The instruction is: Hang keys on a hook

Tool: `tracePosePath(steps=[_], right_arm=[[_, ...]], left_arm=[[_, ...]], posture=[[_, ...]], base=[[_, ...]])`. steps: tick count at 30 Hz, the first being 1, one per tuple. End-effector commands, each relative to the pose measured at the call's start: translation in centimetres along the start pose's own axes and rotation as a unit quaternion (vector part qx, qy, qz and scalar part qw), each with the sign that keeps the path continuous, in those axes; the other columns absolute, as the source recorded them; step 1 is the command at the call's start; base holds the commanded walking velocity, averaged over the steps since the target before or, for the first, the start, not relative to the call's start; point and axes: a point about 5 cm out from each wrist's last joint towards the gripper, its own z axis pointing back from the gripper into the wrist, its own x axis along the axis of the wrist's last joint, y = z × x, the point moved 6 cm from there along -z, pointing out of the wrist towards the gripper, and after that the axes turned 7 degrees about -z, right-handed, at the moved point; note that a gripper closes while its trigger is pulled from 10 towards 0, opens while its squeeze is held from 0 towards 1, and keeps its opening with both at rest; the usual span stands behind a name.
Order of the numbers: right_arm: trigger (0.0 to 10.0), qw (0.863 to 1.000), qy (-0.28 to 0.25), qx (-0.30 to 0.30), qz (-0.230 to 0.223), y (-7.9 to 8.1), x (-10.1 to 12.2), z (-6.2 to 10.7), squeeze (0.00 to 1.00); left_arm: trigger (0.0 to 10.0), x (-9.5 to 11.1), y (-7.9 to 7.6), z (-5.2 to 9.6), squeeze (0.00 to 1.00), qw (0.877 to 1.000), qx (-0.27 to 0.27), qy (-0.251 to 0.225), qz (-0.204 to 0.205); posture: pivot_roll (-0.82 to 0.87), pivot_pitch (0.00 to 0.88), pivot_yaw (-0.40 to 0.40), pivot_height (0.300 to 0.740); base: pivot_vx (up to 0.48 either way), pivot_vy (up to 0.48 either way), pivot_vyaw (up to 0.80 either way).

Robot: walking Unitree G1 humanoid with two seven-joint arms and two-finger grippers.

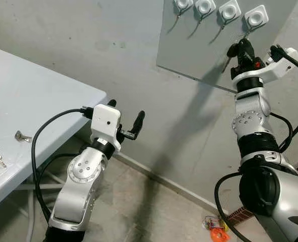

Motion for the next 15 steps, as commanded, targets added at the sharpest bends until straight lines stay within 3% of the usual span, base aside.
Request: tracePosePath(steps=[1, 15], right_arm=[[10.0, 1.0, -0.021, 0.009, -0.007, 0.7, 1.4, -0.7, 0.0], [10.0, 0.999, -0.027, 0.015, -0.008, 1.0, 1.9, -1.0, 0.0]], left_arm=[[10.0, 0.6, -0.2, 0.0, 0.0, 1.0, -0.006, -0.008, 0.0], [10.0, 1.6, -2.1, -0.4, 0.0, 0.999, -0.047, -0.024, -0.011]], posture=[[0.02, 0.067, -0.026, 0.74], [0.01, 0.058, -0.024, 0.74]], base=[[0.0, 0.0, 0.0], [0.0, 0.0, 0.0]])
